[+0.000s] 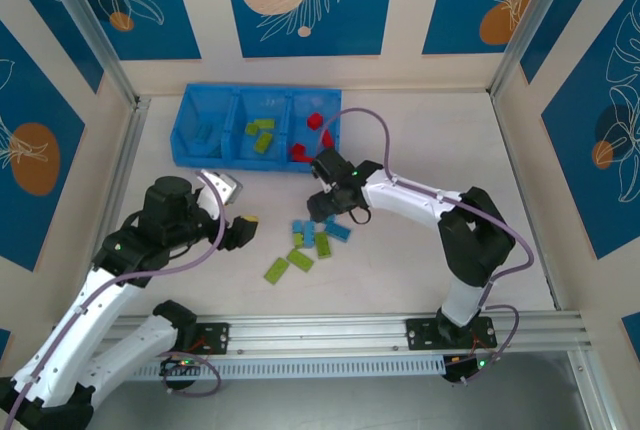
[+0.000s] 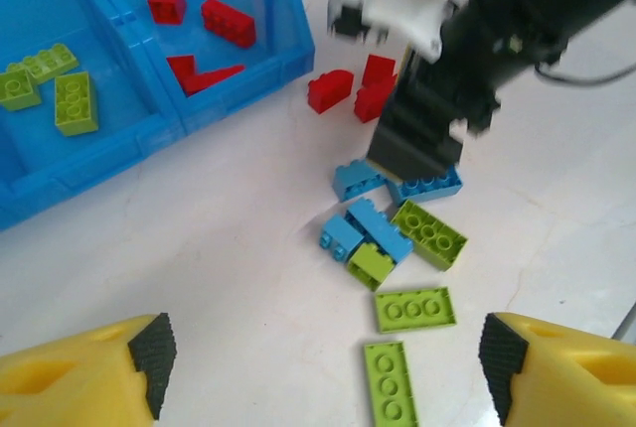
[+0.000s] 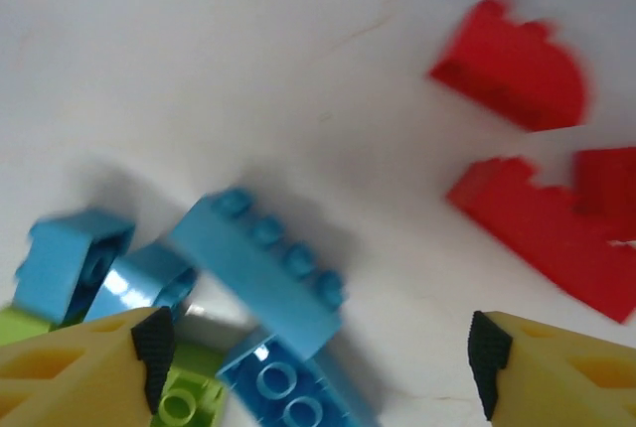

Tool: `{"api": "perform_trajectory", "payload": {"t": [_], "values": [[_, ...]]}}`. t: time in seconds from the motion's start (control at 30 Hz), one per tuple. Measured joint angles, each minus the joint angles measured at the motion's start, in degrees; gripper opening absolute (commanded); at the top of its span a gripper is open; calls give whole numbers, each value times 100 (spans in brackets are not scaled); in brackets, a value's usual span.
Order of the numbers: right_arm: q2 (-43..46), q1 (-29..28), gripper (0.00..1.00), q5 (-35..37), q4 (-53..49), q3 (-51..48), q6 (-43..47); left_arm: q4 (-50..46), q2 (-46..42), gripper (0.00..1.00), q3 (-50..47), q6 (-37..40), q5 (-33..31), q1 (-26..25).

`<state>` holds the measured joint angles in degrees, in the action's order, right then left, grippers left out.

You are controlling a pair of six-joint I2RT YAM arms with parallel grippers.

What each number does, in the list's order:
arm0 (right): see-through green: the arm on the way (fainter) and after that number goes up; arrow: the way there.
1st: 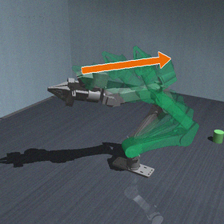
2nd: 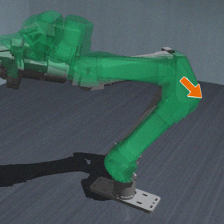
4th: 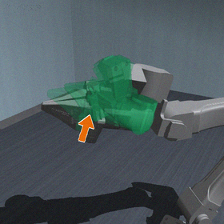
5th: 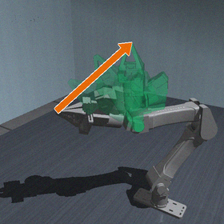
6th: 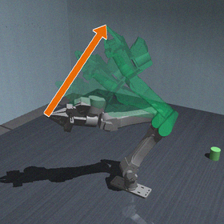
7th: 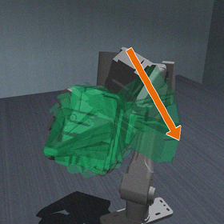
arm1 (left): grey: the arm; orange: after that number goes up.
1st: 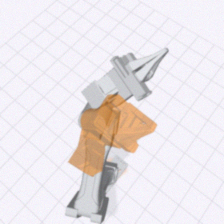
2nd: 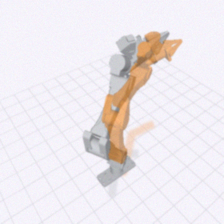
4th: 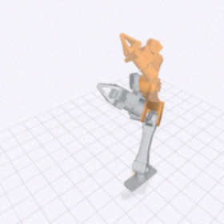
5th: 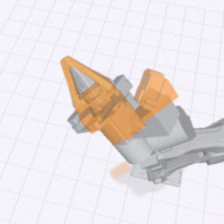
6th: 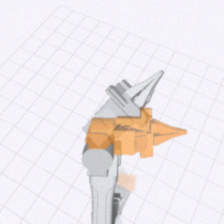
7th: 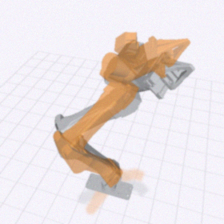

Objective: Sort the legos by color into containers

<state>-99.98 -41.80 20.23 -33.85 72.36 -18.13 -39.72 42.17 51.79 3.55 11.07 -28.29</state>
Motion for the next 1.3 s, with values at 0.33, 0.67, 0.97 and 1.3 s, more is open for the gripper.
{"api": "perform_trajectory", "payload": {"t": [0.33,0.67,0.97,1.3], "values": [[-1158,380,85,520,24,1257,-723,22,0,100,-15,7,-24,2],[-1899,483,72,787,-42,1394,-1075,24,94,100,-24,9,-61,2],[-1963,503,44,791,-2,1410,-1325,20,151,100,-33,7,-63,2],[-1204,210,37,1021,295,520,-1399,22,153,100,-33,7,-63,4]]}}
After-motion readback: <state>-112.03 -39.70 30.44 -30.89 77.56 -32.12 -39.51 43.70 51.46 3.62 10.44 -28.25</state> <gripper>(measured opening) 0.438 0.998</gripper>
